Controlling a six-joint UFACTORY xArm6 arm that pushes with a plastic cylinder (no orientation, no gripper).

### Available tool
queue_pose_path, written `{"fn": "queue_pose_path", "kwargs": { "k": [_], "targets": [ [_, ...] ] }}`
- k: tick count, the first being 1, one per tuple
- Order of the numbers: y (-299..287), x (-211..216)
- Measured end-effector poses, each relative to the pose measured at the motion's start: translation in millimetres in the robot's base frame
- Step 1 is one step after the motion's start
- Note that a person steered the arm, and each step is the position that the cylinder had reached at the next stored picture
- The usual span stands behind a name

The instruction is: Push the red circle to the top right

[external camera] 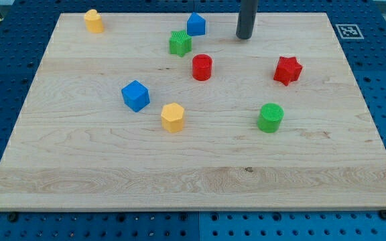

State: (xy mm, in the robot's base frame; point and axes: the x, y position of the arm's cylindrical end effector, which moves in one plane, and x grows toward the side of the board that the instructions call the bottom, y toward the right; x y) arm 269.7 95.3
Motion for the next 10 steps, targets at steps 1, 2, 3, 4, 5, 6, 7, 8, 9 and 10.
{"fn": "queue_pose_path", "kwargs": {
  "k": [1,2,3,4,5,6,7,8,9,10],
  "targets": [
    [-5,1],
    [-5,1],
    [-4,20],
    [-5,50],
    [-15,82],
    [-33,112],
    [-77,132],
    [-137,134],
    [-164,125],
    [-164,125]
  ]
}}
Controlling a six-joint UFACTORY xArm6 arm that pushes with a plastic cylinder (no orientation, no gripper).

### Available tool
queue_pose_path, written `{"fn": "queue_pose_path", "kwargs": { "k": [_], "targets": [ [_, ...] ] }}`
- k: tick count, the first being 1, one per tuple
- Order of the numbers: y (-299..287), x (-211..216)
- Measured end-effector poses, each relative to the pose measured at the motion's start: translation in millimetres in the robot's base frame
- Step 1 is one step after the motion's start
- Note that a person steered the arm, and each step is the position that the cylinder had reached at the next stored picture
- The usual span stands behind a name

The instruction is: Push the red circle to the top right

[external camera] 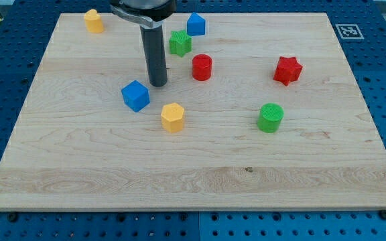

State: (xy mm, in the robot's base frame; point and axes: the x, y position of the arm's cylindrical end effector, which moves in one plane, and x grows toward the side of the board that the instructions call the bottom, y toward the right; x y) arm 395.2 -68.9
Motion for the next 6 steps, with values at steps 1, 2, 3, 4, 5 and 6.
{"fn": "queue_pose_path", "kwargs": {
  "k": [1,2,3,4,5,6],
  "targets": [
    [22,-12],
    [56,-28],
    [81,-30],
    [81,-27],
    [81,-17],
    [83,-14]
  ]
}}
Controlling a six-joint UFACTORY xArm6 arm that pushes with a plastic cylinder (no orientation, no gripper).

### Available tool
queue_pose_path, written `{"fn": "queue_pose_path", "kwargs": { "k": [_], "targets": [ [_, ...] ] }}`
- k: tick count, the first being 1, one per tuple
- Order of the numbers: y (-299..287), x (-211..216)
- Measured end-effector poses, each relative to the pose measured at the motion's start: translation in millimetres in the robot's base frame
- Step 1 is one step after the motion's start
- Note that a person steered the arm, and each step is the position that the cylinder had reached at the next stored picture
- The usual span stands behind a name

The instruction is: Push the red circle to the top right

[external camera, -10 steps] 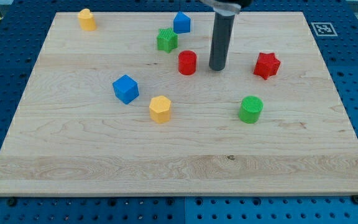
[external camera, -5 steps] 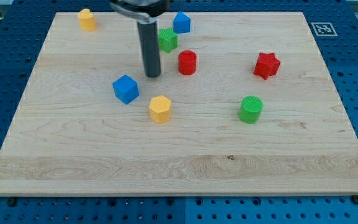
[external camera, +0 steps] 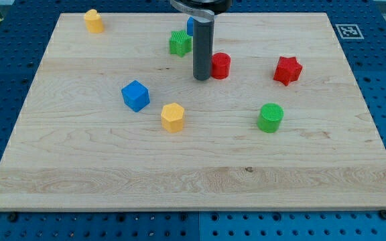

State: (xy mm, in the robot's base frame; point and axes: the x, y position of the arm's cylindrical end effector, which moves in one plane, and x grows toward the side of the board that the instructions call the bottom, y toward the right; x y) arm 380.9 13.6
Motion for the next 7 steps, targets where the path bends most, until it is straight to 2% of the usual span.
{"fn": "queue_pose_path", "kwargs": {
  "k": [2,7],
  "targets": [
    [39,0],
    [64,-50]
  ]
}}
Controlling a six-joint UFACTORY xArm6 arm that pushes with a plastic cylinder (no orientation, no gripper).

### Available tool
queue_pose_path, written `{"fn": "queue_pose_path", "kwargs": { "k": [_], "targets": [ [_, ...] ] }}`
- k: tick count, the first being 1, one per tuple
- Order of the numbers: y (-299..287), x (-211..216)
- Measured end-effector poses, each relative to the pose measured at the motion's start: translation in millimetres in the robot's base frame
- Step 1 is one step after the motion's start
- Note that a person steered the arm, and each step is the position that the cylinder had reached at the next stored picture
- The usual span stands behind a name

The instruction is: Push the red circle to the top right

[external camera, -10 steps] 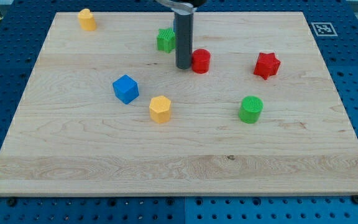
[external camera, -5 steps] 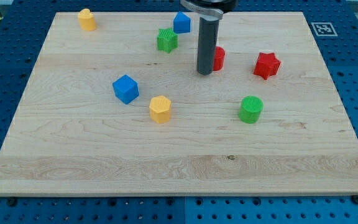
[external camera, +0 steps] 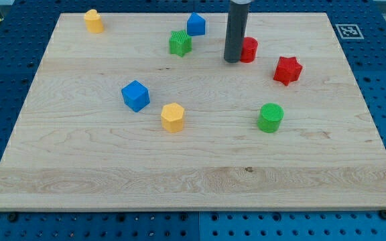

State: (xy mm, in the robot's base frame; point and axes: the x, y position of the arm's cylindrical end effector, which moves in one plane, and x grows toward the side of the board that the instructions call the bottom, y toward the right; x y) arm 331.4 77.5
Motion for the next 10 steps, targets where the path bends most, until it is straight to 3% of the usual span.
{"fn": "queue_pose_path", "kwargs": {
  "k": [6,10],
  "targets": [
    [98,-50],
    [144,-48]
  ]
}}
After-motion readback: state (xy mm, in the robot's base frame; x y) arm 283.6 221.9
